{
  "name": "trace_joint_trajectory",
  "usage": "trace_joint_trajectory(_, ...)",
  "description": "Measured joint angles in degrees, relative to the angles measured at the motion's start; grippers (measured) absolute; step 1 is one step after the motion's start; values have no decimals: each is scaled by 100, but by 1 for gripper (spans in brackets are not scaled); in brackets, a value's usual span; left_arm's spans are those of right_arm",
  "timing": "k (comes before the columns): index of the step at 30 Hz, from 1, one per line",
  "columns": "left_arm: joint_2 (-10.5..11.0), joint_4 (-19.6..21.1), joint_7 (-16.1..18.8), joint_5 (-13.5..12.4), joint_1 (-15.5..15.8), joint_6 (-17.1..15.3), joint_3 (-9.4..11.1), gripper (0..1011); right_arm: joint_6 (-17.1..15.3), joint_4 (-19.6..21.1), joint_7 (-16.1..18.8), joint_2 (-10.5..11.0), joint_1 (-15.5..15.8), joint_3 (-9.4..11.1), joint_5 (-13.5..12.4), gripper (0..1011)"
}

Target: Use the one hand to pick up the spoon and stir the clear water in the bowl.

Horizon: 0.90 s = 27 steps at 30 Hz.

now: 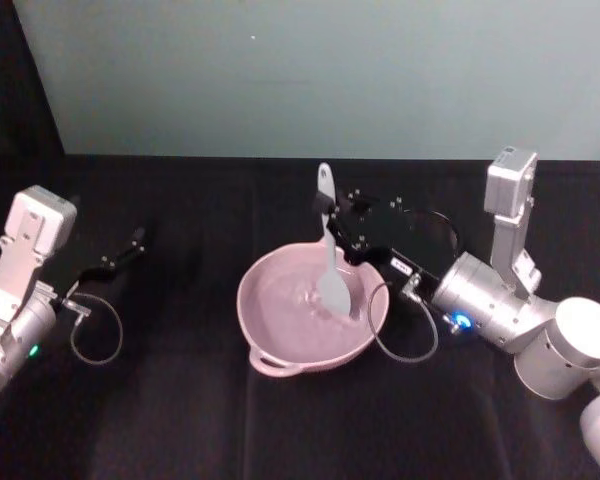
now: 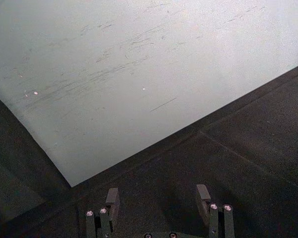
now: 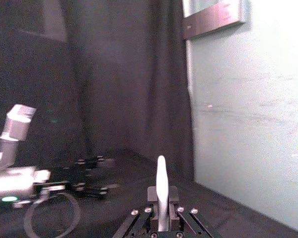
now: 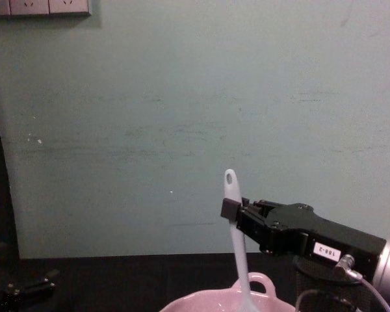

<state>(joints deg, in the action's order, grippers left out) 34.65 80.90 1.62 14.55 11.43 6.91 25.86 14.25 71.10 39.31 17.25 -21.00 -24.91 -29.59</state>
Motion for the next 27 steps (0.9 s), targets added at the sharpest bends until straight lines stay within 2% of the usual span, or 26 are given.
trace_joint_trajectory(6,0,0,0,0,0,0,0,1011,-307,301,181,78,143,-168,-217,122)
trace_joint_trajectory(11,0,0,0,0,0,0,0,1011,-326,249,252,-39,69,-369,-250,123)
trace_joint_trajectory(17,0,0,0,0,0,0,0,1011,-11,-355,115,-429,-292,-504,-140,122)
trace_joint_trajectory(23,0,0,0,0,0,0,0,1011,409,-1054,-123,-728,-654,-439,95,122)
trace_joint_trajectory(27,-1,0,0,0,0,0,0,1011,661,-1394,-233,-817,-819,-375,257,122)
